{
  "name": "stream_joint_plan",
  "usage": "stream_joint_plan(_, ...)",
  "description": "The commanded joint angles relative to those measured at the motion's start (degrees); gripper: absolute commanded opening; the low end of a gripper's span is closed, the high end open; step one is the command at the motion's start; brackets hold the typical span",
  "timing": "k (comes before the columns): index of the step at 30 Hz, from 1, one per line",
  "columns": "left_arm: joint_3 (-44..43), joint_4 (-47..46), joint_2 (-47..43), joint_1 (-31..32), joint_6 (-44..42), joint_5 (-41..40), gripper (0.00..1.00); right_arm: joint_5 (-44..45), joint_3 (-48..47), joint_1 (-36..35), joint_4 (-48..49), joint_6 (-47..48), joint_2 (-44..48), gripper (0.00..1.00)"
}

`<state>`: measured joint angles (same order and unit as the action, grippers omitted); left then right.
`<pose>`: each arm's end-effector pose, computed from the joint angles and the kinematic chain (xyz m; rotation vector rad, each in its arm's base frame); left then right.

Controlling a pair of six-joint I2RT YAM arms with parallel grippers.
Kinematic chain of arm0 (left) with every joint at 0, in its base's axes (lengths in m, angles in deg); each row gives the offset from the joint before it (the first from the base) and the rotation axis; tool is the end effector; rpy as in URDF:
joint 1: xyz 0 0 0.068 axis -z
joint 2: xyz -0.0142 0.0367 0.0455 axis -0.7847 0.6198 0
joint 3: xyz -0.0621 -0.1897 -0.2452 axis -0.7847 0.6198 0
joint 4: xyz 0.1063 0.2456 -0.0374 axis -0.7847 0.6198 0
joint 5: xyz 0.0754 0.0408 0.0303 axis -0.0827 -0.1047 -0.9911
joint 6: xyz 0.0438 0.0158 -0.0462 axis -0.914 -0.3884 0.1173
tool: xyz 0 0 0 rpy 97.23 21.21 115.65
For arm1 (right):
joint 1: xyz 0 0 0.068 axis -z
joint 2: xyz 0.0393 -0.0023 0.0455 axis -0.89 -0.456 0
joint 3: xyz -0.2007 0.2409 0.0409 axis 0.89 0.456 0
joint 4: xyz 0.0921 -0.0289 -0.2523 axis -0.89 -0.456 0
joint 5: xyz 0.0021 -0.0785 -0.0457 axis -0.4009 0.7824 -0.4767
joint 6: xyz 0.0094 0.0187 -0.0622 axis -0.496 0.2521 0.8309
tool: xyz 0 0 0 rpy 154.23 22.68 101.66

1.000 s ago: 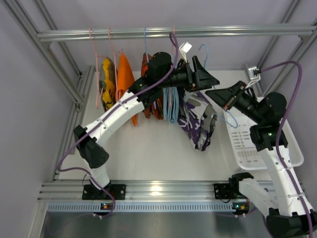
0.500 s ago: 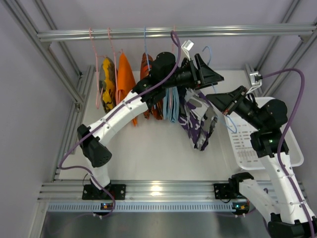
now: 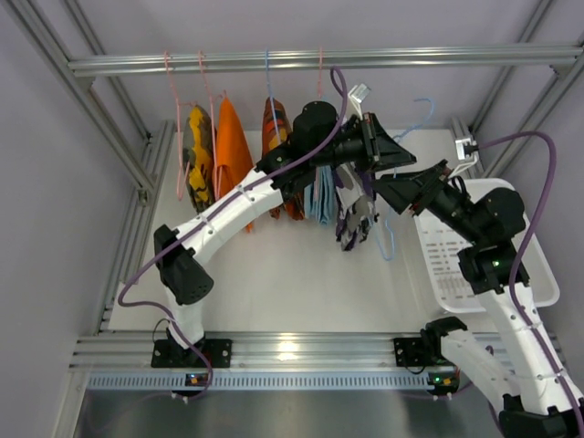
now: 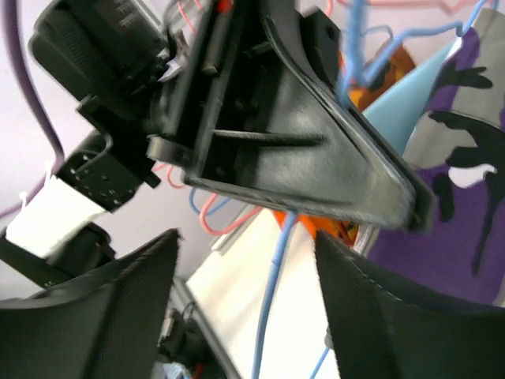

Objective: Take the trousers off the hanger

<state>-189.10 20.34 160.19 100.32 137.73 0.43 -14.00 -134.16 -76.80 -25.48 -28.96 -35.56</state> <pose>0.2964 -0.3743 0.5019 0.2109 1.9215 -1.8560 0.1379 0.0633 0.4529 -0.1304 1.5126 1.2179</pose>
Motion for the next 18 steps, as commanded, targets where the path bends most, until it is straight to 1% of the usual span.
stream_joint_plan(1, -3.3, -12.3, -1.7, -0.3, -4.1, 4.1, 0.0, 0.2, -3.2, -1.0, 4.2, 4.6, 2.2, 0.73)
stream_joint_plan(3, -2.6, -13.4, -2.6, -1.2, -3.6, 6.2, 0.0, 2.3, -5.9, -0.9, -0.3, 9.1, 3.0, 0.83)
stream_joint_plan(4, -2.4, -14.3, -2.9, -1.9, -3.2, 6.7, 0.0, 5.5, -6.9, -0.9, -1.4, 10.8, 3.5, 0.86)
stream_joint_plan(5, -2.2, -14.4, -3.2, -3.0, -3.2, 7.4, 0.0, 6.9, -7.5, -0.8, -3.5, 12.7, 4.8, 0.89)
stream_joint_plan(8, -2.5, -16.0, -4.1, -5.0, -2.8, 8.7, 0.0, 12.6, -9.3, -0.9, -9.2, 21.3, 7.8, 0.9)
stream_joint_plan(10, -3.1, -17.0, -4.5, -5.9, -1.6, 9.5, 0.0, 17.9, -8.8, -0.9, -11.8, 24.0, 9.5, 0.89)
stream_joint_plan(13, -4.3, -19.2, -4.8, -6.3, 0.0, 11.4, 0.0, 21.6, -4.1, -0.9, -13.2, 28.5, 14.2, 0.88)
stream_joint_plan(16, -4.3, -20.6, -5.6, -6.3, 1.7, 12.4, 0.0, 23.0, 0.9, -0.9, -16.5, 31.0, 19.5, 0.88)
stream_joint_plan(17, -4.2, -21.0, -5.9, -6.3, 2.2, 12.5, 0.0, 22.5, 2.2, -0.9, -17.0, 32.2, 20.8, 0.88)
stream_joint_plan(18, -4.2, -21.6, -6.1, -6.3, 2.8, 12.7, 0.0, 20.6, 5.5, -0.9, -17.1, 33.1, 21.8, 0.87)
